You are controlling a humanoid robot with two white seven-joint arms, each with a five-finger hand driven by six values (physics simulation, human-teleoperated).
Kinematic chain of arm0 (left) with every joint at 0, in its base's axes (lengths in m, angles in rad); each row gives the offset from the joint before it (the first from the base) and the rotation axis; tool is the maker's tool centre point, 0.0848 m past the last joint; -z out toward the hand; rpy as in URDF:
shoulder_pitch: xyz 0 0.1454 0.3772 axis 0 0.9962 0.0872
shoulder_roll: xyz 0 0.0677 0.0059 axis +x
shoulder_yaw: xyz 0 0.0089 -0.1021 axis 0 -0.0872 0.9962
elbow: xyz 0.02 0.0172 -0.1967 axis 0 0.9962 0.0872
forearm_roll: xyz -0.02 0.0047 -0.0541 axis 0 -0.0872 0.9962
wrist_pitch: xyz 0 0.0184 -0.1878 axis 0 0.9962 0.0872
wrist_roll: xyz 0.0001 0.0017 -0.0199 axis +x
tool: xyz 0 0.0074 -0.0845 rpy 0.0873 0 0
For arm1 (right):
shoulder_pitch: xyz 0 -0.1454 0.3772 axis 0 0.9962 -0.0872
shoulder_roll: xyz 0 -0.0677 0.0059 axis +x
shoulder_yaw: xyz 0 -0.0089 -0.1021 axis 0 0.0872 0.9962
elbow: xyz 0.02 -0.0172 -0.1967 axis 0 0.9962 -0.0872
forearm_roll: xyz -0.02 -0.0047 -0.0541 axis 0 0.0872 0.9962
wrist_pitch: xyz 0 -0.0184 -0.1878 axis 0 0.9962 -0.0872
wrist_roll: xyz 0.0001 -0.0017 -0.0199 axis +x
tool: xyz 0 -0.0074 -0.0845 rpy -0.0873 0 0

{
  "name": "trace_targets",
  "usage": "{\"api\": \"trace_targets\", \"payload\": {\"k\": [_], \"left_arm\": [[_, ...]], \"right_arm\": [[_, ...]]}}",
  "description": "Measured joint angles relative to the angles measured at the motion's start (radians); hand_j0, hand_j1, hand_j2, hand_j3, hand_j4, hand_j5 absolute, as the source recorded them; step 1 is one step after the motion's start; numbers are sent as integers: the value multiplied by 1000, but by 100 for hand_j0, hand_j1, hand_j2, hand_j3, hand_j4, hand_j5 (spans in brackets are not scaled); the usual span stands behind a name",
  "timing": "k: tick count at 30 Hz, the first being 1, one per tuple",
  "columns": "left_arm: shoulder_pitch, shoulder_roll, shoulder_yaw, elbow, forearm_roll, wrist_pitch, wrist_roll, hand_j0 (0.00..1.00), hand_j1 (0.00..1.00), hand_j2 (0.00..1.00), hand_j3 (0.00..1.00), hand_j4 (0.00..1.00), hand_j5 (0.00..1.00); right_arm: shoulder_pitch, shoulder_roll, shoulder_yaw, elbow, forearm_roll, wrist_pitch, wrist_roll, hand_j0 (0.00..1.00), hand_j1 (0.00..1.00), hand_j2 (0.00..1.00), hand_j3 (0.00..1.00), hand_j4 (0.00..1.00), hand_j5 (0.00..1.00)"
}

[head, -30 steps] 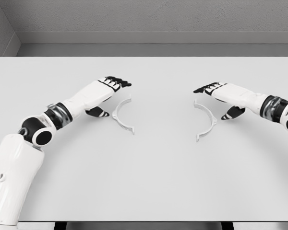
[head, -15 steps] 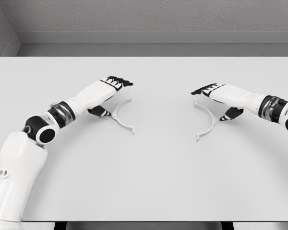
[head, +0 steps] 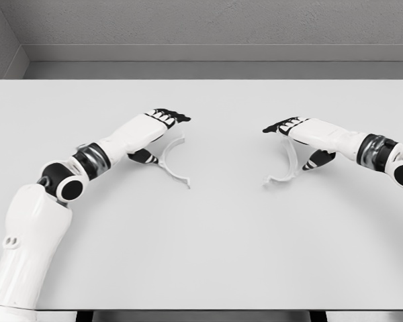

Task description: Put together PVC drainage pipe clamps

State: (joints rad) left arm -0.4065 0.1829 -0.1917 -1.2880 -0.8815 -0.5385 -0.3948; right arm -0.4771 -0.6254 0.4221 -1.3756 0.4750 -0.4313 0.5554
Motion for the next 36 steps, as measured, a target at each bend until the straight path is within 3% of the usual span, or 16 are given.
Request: {"api": "trace_targets", "payload": {"k": [17,27,36], "left_arm": [[-6,-47,-14,-6,-12,1,-1,100,100,100,100,100,100],[-5,-63,-26,-13,-15,1,-2,100,100,100,100,100,100],[8,-56,-27,-45,-12,-1,-2,100,100,100,100,100,100]], "right_arm": [[-29,0,-3,29,19,0,-3,100,100,100,100,100,100],[-66,51,22,98,42,1,-4,100,100,100,100,100,100],[-66,69,33,103,47,2,-4,100,100,100,100,100,100]]}}
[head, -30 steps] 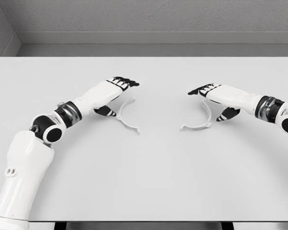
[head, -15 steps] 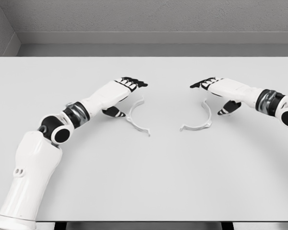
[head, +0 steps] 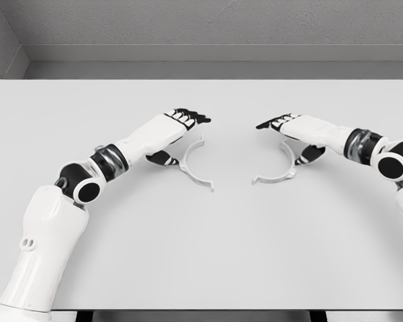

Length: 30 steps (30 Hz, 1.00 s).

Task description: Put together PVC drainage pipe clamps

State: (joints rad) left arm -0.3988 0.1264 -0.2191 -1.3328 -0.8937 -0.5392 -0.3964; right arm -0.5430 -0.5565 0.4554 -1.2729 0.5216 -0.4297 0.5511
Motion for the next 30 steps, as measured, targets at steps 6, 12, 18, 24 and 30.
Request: {"api": "trace_targets", "payload": {"k": [6,12,18,24,30], "left_arm": [[9,1,-1,-6,0,0,0,100,100,100,100,100,100],[18,1,-1,-12,0,-1,0,100,100,100,100,100,100],[15,-2,-7,-12,-1,-1,0,100,100,100,100,100,100],[15,-8,-23,-12,-1,-1,0,100,100,100,100,100,100],[15,-22,-41,-15,0,-3,0,100,100,100,100,100,100]], "right_arm": [[-2,4,1,-4,-1,0,0,100,100,100,100,100,100],[-2,15,1,-7,-4,-1,1,100,100,100,100,100,100],[-2,19,1,-10,-8,-1,1,100,100,100,100,100,100],[-2,23,2,-20,-7,-1,2,100,100,100,100,100,100],[-5,26,2,-21,-9,0,1,100,100,100,100,100,100]]}}
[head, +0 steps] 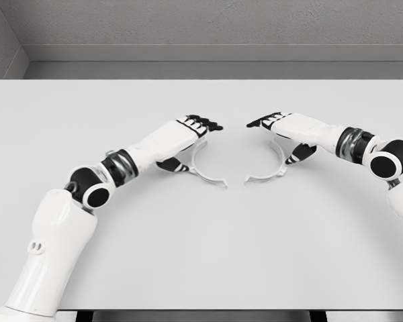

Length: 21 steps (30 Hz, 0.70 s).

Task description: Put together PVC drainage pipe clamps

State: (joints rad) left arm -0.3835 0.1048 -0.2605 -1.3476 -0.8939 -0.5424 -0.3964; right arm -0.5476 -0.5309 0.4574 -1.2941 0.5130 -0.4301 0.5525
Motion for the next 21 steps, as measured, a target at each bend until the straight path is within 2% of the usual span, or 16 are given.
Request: {"api": "trace_targets", "payload": {"k": [15,21], "left_arm": [[-6,-28,-9,-6,-1,1,0,100,100,100,100,100,100],[-8,-24,-4,-6,1,1,0,100,100,100,100,100,100]], "right_arm": [[-2,7,-2,0,1,-1,-1,100,100,100,100,100,100],[-15,-15,-18,28,8,-1,-1,100,100,100,100,100,100]]}}
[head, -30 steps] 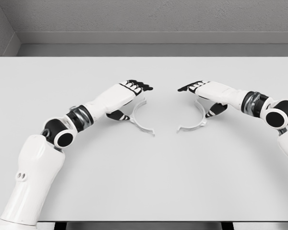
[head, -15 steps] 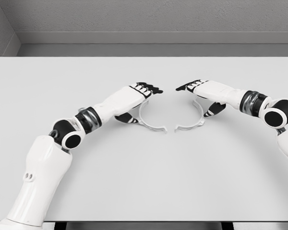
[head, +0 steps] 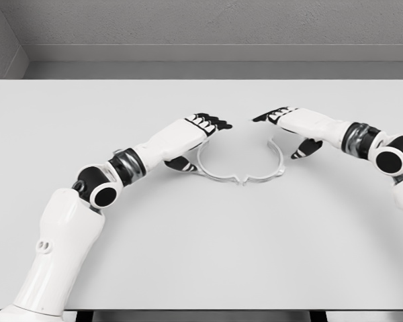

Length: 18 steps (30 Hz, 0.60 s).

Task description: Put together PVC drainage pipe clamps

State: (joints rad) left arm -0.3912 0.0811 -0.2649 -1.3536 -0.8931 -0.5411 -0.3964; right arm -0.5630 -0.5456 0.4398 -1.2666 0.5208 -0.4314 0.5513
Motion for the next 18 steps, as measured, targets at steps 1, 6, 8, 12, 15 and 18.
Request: {"api": "trace_targets", "payload": {"k": [1,6,8,12,15,18], "left_arm": [[-3,2,2,0,1,0,0,100,100,100,100,100,100],[-9,7,10,3,5,0,0,100,100,100,100,100,100],[-9,7,12,7,5,-1,0,100,100,100,100,100,100],[-20,11,18,14,4,1,0,100,100,100,100,100,100],[-25,15,19,21,3,2,0,100,100,100,100,100,100],[-18,16,19,22,3,2,0,100,100,100,100,100,100]], "right_arm": [[3,-9,-4,0,0,0,0,100,100,100,100,100,100],[-9,-32,-10,3,-1,0,-2,100,100,100,100,100,100],[-43,-21,-9,18,-1,1,-4,100,100,100,100,100,100],[-74,22,7,76,2,2,-6,100,100,100,100,100,100],[-74,44,27,95,4,2,-6,100,100,100,100,100,100],[-72,53,35,108,5,2,-5,100,100,100,100,100,100]]}}
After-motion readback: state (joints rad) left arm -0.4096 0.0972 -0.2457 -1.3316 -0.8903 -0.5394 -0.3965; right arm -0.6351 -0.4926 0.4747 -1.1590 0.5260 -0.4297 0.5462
